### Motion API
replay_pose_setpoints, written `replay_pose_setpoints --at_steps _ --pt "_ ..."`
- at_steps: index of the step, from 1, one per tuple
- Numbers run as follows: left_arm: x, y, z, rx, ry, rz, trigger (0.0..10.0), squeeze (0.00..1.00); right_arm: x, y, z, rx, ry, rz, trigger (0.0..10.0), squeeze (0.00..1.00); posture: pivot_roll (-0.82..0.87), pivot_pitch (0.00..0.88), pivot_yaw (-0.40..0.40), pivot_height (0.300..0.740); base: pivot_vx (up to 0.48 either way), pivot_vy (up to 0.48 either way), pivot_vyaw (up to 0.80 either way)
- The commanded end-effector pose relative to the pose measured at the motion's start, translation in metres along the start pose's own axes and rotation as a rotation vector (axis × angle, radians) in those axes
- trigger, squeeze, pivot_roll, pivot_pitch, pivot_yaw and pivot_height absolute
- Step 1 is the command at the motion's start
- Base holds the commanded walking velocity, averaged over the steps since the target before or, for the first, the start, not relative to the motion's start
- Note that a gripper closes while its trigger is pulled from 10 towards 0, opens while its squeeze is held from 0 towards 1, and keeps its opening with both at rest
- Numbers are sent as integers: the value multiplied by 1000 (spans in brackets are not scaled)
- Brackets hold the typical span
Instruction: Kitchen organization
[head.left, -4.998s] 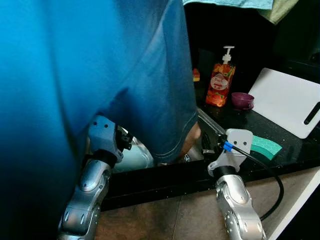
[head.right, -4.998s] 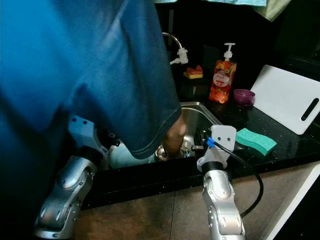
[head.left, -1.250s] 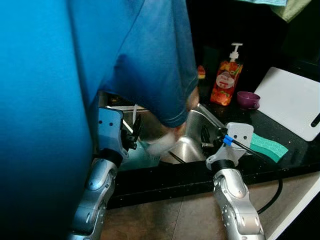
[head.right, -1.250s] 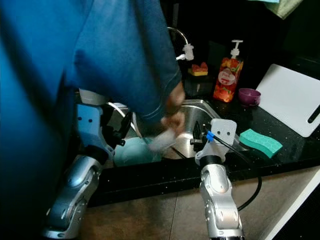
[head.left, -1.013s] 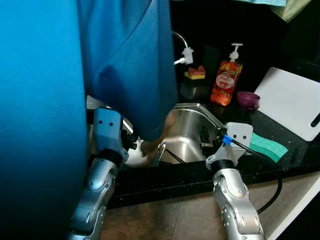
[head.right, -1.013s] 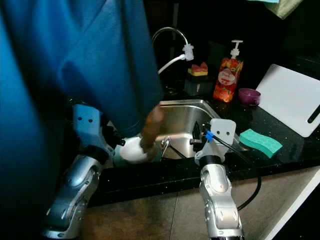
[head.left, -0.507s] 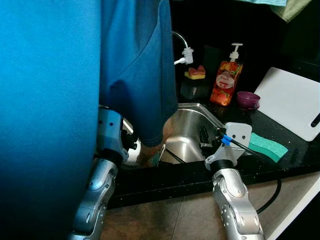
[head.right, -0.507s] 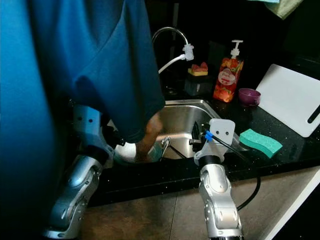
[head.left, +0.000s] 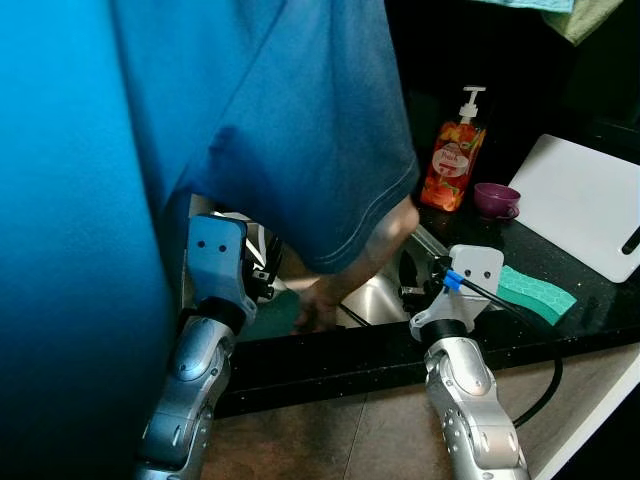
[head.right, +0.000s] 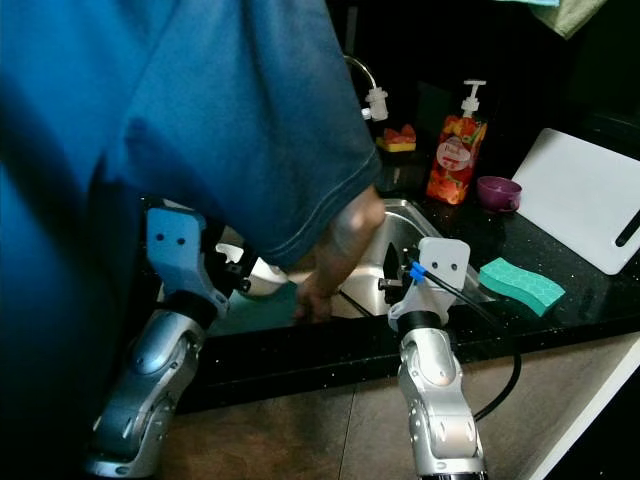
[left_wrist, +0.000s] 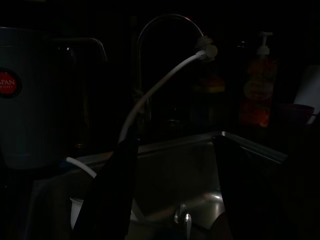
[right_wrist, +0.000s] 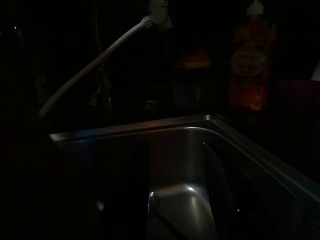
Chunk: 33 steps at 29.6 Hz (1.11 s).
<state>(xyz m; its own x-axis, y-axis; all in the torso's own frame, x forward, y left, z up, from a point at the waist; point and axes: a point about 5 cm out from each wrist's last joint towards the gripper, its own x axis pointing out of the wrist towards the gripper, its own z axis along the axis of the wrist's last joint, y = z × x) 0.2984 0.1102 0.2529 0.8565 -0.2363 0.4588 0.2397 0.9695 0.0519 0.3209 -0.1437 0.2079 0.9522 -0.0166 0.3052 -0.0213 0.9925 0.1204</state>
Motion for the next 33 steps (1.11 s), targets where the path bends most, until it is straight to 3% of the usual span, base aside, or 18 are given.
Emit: replay_pose_setpoints --at_steps 1,33 --pt "1 -5 1 -12 -6 -13 10000 0 -1 -1 1 -5 2 0 10000 0 125 39 -96 740 0 0 0" --pt "2 -6 2 -9 -13 -16 10000 0 1 -1 1 1 -2 1 10000 0 136 30 -98 740 0 0 0"
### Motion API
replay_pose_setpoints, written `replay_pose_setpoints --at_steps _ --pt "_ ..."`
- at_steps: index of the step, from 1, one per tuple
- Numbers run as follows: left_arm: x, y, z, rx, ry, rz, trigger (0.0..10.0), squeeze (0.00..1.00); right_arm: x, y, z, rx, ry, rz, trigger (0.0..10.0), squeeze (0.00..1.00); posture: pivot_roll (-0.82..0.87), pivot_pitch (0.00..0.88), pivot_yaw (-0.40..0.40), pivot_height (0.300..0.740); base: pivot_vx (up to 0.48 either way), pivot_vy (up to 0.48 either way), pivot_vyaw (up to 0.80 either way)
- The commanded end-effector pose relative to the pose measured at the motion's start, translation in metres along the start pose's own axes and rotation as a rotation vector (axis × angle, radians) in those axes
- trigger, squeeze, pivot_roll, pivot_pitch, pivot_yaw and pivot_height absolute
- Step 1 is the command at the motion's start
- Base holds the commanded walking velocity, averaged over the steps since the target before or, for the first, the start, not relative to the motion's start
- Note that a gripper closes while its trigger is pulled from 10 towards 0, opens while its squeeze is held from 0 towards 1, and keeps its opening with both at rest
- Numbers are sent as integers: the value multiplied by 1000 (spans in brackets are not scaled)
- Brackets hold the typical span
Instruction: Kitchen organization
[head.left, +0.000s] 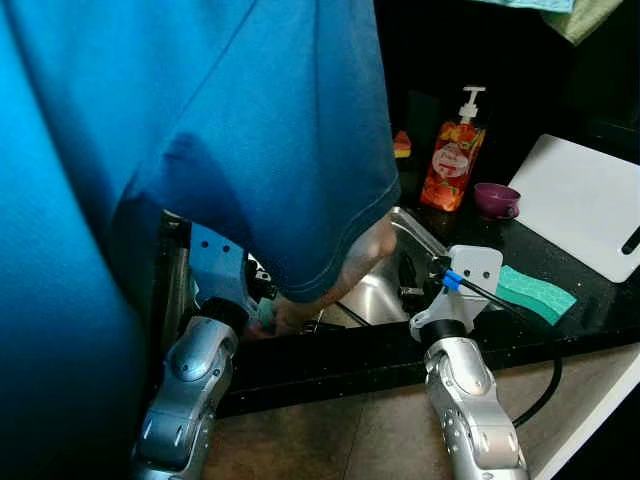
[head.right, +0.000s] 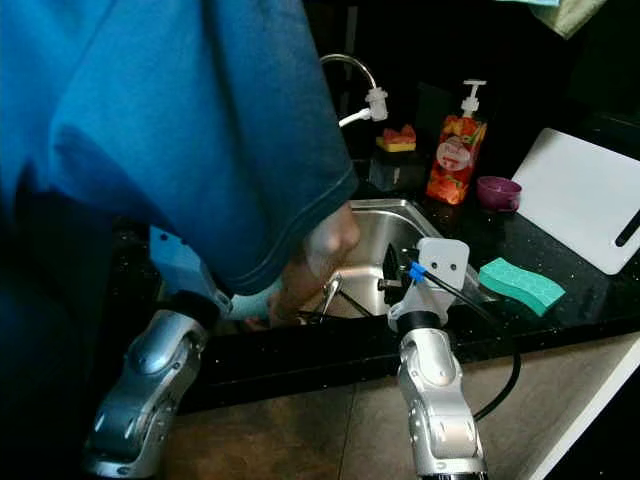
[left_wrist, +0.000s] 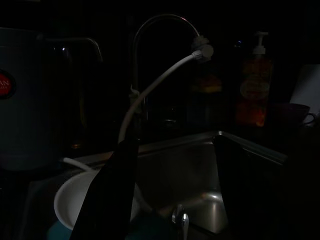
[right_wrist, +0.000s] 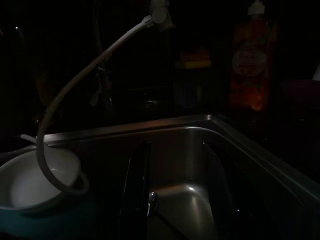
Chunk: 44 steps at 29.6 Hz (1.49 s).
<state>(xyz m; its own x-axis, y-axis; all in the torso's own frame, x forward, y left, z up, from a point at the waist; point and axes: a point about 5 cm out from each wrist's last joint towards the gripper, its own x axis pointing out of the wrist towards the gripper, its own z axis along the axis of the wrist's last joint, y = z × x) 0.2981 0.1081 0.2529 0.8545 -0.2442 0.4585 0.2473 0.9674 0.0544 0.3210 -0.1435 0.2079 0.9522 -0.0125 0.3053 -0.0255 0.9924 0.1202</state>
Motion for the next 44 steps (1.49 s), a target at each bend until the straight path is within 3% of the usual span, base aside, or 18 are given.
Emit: replay_pose_setpoints --at_steps 1,44 --pt "2 -3 2 -7 -14 -6 10000 0 1 -1 1 -1 -2 -1 10000 0 136 30 -98 740 0 0 0" --pt "1 -5 2 -11 -13 0 10000 0 2 0 2 0 -3 4 10000 0 133 34 -104 740 0 0 0"
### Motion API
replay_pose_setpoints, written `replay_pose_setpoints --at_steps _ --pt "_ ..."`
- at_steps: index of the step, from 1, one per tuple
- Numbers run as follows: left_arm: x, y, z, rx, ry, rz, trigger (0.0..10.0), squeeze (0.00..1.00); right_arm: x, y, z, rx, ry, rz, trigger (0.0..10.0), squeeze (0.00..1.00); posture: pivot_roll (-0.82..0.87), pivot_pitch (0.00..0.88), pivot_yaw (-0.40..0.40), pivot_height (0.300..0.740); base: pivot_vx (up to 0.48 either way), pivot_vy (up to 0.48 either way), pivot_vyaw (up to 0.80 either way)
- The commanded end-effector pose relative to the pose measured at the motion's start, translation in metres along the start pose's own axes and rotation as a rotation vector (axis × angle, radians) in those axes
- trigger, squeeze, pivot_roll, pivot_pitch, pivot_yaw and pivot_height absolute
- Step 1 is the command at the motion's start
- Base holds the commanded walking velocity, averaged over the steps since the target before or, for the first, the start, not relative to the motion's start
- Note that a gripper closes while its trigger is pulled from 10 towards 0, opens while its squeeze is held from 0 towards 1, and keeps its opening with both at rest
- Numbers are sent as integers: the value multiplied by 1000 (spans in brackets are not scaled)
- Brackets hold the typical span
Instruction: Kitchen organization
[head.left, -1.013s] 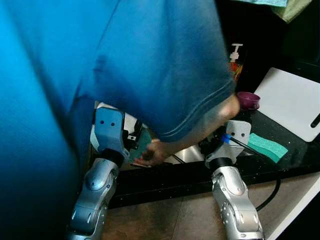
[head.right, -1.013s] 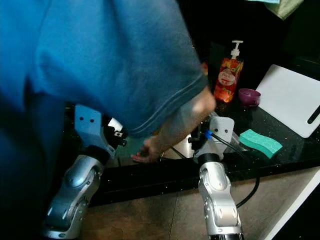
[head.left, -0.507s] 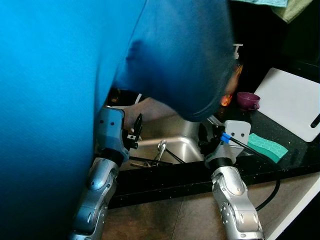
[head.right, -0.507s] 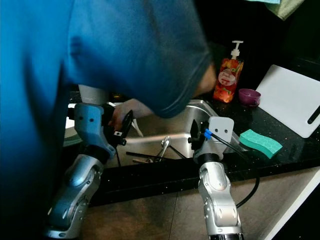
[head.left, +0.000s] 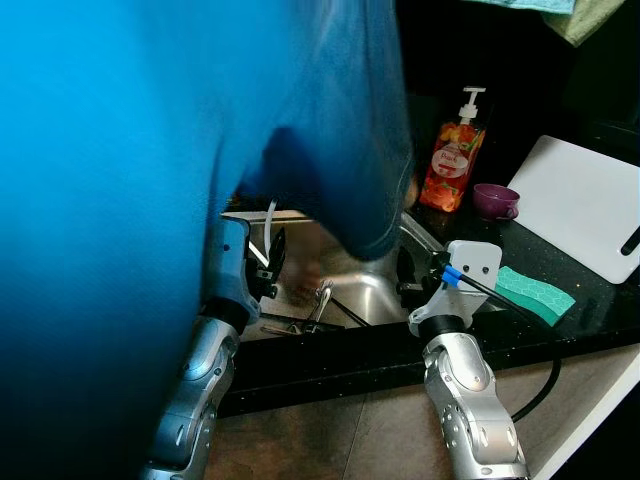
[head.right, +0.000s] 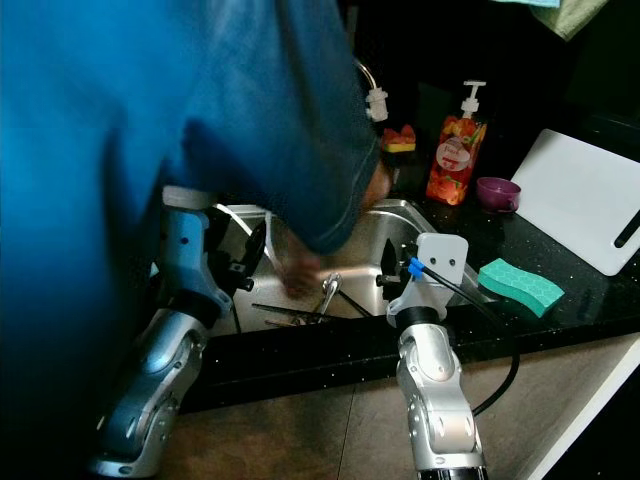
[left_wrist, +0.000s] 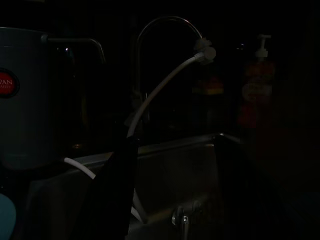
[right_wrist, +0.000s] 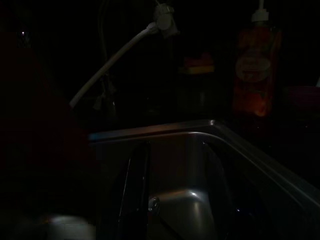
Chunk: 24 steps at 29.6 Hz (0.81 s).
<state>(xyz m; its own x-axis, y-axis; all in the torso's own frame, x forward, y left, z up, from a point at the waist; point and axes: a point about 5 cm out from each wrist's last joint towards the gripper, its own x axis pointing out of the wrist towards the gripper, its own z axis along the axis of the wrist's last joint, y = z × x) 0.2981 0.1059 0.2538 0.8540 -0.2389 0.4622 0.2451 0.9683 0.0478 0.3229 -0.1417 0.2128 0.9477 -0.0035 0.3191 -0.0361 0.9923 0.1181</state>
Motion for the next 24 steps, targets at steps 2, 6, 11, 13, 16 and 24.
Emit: replay_pose_setpoints --at_steps 2,6,11,13,16,24 --pt "0 -3 1 -7 -10 -4 10000 0 -1 -2 -2 -2 10 -7 10000 0 133 34 -104 740 0 0 0" --pt "0 -3 1 -7 -9 -3 10000 0 -1 -2 -2 -1 11 -5 10000 0 133 34 -104 740 0 0 0" --pt "0 -3 1 -7 -9 -3 10000 0 -1 -2 -2 -1 12 -4 10000 0 133 34 -104 740 0 0 0" --pt "1 -3 1 -7 -10 -4 10000 0 -1 -2 -2 -1 11 -5 10000 0 133 34 -104 740 0 0 0" --pt "1 -3 1 -7 -10 -4 10000 0 -1 -2 -2 -1 11 -5 10000 0 133 34 -104 740 0 0 0" --pt "1 -3 1 -8 -9 -5 10000 0 -1 -2 -2 -2 13 -6 10000 0 133 34 -104 740 0 0 0"
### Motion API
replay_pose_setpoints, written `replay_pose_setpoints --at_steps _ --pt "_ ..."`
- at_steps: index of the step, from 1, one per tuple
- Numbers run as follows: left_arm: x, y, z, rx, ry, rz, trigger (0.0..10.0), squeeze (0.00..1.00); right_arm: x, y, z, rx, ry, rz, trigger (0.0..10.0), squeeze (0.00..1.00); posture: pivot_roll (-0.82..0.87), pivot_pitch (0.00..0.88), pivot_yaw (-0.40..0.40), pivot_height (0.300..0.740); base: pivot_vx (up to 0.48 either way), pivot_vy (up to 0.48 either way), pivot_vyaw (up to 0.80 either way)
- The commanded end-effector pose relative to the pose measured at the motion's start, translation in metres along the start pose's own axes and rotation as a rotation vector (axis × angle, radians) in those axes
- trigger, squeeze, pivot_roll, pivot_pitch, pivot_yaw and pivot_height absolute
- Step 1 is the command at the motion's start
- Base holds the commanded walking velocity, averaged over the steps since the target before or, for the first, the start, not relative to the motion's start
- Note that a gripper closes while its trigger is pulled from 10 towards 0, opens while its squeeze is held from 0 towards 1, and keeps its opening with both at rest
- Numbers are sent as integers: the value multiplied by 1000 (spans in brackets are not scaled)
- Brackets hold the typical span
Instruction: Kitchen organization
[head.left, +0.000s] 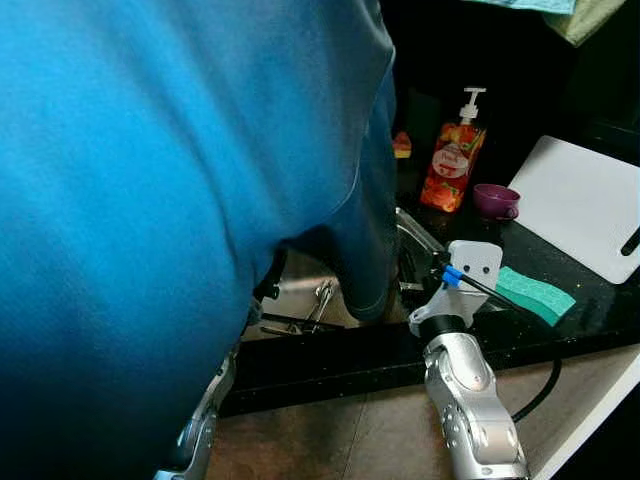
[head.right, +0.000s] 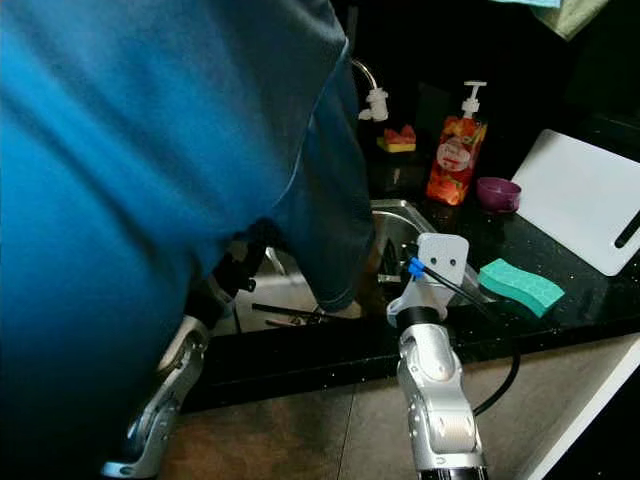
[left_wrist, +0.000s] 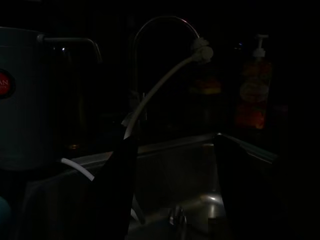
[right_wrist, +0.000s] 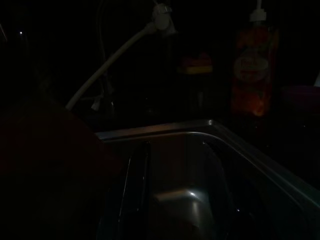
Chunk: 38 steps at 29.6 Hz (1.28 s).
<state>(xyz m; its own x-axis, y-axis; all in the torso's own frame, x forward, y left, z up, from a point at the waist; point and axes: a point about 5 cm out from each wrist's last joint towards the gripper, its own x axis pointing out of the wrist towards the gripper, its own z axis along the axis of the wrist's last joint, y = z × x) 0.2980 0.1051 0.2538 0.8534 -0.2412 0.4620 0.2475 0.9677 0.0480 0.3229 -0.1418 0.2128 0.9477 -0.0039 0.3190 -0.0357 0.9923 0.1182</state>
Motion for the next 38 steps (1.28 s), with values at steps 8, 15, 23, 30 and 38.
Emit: replay_pose_setpoints --at_steps 8,15,23,30,38 --pt "0 -2 0 -5 -5 -1 10000 0 -1 -2 -3 -2 15 -4 10000 0 133 34 -104 740 0 0 0" --pt "0 -2 0 -5 -6 -3 10000 0 0 0 -2 0 9 -3 10000 0 136 31 -103 740 0 0 0" --pt "1 -1 1 -9 -10 -3 10000 0 0 0 -2 2 7 -1 10000 0 137 27 -100 740 0 0 0" --pt "1 -2 1 -11 -10 -6 10000 0 0 0 -2 1 6 1 10000 0 137 23 -101 740 0 0 0" --pt "1 -2 1 -8 -10 -5 10000 0 0 1 -2 2 8 4 10000 0 138 24 -103 740 0 0 0"
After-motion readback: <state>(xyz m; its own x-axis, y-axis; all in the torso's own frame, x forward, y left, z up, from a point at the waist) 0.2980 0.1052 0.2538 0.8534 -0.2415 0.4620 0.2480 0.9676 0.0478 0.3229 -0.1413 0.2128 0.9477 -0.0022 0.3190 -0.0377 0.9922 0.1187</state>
